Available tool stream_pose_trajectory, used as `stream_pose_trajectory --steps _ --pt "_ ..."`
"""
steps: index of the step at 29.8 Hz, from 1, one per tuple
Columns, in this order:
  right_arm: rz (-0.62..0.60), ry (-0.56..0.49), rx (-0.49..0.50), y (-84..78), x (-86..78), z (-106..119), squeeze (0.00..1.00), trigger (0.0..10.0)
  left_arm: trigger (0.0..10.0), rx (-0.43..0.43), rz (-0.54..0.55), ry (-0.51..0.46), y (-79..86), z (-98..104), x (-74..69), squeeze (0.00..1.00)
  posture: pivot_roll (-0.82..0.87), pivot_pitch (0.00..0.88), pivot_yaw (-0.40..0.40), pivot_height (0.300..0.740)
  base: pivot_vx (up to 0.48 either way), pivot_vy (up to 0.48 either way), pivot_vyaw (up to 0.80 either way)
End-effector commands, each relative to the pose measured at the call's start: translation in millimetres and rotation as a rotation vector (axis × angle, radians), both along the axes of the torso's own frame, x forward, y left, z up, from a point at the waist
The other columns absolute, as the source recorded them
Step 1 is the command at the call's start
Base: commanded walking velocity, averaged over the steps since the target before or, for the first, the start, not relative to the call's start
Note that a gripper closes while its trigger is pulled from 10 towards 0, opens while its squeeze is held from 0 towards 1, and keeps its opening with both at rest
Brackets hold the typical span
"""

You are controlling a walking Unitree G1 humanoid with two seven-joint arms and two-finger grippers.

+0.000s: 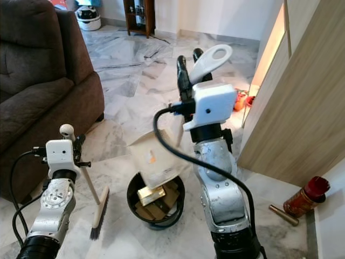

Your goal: Sweep floor

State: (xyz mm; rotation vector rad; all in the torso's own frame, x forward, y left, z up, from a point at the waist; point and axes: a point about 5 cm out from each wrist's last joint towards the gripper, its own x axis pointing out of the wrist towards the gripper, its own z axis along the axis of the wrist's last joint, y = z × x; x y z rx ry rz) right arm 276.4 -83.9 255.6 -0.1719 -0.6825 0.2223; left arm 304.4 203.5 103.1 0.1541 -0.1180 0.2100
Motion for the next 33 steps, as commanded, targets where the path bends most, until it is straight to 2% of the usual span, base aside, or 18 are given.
stream_pose_trajectory --steps 1,7,12,26,33 --pt "0.034 -0.118 -0.025 8.2 -12.6 14 0.00 10.0 10.0 0.012 -0.008 -0.047 1.3 9 1.5 0.00 -0.06 0.074 0.014 0.740 0.000 0.000 0.00" --pt "0.062 -0.121 -0.036 15.8 -16.4 12 0.00 10.0 10.0 0.012 -0.007 -0.048 1.3 9 1.4 0.00 -0.06 0.074 0.014 0.740 0.000 0.000 0.00" --pt "0.079 -0.151 -0.109 24.8 -21.4 9 0.00 10.0 10.0 0.011 -0.008 -0.047 0.9 9 1.7 0.00 -0.07 0.079 0.013 0.740 0.000 0.000 0.00" --pt "0.051 -0.172 -0.156 24.5 -21.1 7 0.00 10.0 10.0 0.010 -0.009 -0.047 0.0 9 1.2 0.00 -0.06 0.081 0.011 0.740 0.000 0.000 0.00" --pt "0.073 -0.180 -0.193 28.7 -27.2 5 0.00 10.0 10.0 0.008 -0.008 -0.050 -0.3 9 1.4 0.00 -0.07 0.082 0.011 0.740 0.000 0.000 0.00"
